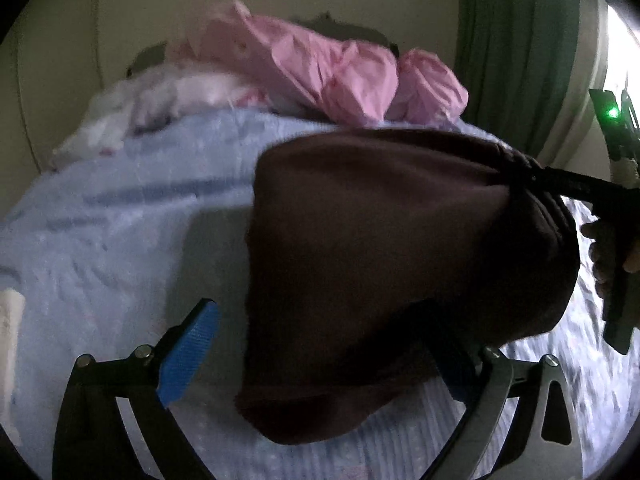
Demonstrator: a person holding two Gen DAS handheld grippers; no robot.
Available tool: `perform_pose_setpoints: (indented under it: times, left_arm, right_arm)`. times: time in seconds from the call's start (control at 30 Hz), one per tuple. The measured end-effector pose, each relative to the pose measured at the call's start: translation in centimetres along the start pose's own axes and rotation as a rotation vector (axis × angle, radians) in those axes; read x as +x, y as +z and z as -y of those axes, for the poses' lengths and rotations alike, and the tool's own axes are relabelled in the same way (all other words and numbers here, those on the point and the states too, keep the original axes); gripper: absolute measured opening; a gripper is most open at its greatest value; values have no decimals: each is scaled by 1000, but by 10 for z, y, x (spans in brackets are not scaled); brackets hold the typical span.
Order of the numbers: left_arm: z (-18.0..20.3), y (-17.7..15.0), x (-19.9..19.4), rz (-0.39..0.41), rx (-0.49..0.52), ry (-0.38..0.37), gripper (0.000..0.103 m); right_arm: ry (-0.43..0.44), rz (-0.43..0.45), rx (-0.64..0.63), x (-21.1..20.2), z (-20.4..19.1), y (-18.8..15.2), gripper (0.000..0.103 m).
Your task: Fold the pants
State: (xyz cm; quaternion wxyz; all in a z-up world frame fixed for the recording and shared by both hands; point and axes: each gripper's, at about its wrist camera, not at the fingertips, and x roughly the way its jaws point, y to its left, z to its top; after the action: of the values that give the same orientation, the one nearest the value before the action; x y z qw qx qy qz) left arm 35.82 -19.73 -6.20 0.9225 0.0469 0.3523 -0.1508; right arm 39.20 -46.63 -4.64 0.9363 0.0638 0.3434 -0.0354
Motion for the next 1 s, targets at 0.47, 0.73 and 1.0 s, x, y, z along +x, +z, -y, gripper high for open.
perform_pose_setpoints:
  times: [0.47, 0.73, 1.0]
  left_arm:
    - [-27, 21, -74, 113, 3, 54, 101]
    - [-40, 11, -55, 43, -58, 99, 100]
    - [-16, 4, -66, 87, 17, 93, 100]
  right_arm:
    - [-30, 101, 133, -93, -20, 0, 94]
    - [38, 113, 469, -83, -4, -71, 94]
    - [273, 4, 851, -56, 17, -131, 103]
